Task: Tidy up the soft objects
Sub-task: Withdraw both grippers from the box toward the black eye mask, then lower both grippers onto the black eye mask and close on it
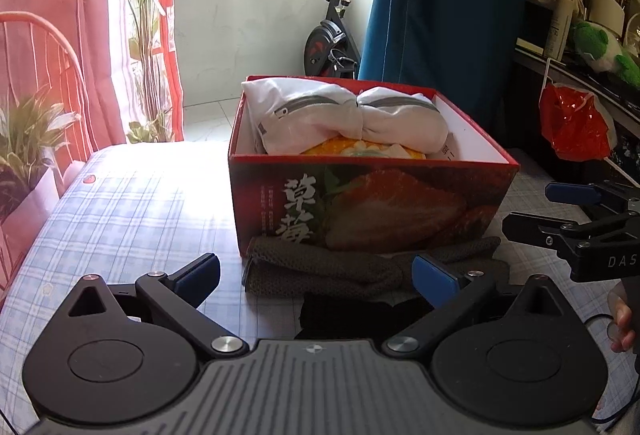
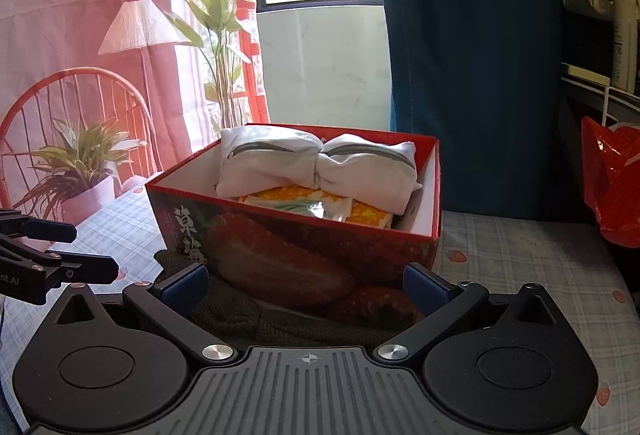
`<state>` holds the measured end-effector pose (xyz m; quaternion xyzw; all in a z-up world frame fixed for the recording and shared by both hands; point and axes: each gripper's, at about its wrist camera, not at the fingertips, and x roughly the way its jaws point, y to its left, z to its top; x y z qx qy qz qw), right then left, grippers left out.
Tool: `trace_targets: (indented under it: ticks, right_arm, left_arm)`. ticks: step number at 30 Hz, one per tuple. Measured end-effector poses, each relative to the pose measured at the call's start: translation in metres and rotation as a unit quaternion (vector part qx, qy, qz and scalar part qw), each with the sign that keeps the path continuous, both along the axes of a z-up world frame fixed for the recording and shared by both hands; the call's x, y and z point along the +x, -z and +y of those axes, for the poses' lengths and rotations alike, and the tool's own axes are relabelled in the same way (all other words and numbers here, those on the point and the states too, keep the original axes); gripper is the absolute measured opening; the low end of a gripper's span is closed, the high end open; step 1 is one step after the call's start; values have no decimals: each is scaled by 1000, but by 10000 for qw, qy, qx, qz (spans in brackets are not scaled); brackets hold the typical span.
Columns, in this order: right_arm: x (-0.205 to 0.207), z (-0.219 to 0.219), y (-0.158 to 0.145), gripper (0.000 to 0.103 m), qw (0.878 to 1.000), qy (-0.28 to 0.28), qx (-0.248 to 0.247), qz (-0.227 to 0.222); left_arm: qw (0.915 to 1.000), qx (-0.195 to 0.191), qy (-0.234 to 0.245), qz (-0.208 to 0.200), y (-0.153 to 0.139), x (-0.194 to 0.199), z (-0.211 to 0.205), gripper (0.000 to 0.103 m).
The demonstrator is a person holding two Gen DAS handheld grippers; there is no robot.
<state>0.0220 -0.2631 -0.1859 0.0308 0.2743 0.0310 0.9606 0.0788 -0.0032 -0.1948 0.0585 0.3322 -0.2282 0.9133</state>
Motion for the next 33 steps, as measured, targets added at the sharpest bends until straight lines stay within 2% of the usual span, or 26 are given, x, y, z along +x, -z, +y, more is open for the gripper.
trace_targets:
  ticks: [4,14,17,21,29,30,31,33]
  right_arm:
    - [-12,4,17,103,9999,-70,-3,152]
    - [-29,9,73,103,9960,-96,159,872]
    - [-31,14,80,103,9952,-110,147,961]
    - [-28,14,87,103,9934,-122,296,1101]
    - [-27,14,99,103,9896,-111,343,1392]
    - [-26,13,100,103,9892,-97,353,1421]
    - [-26,13,101,103,9888,-82,356,1445]
    - [-25,12,103,103,9887,-97,329,1456]
  left_arm:
    - [9998,70,-26,162,19,-7,9,103]
    - [9968,112,-143,778,68,-15,27,103]
    - [9960,87,-152,873,77,-12,28,102]
    - [9954,38,-89,951,84,-4,24,95]
    - [9949,114,57,1004,102,0,2,94]
    - [9953,164,72,952,102,-1,0,92]
    - [9961,241,89,849,102,-3,-2,81]
    - [9967,427,87,678,103,-7,-4,69]
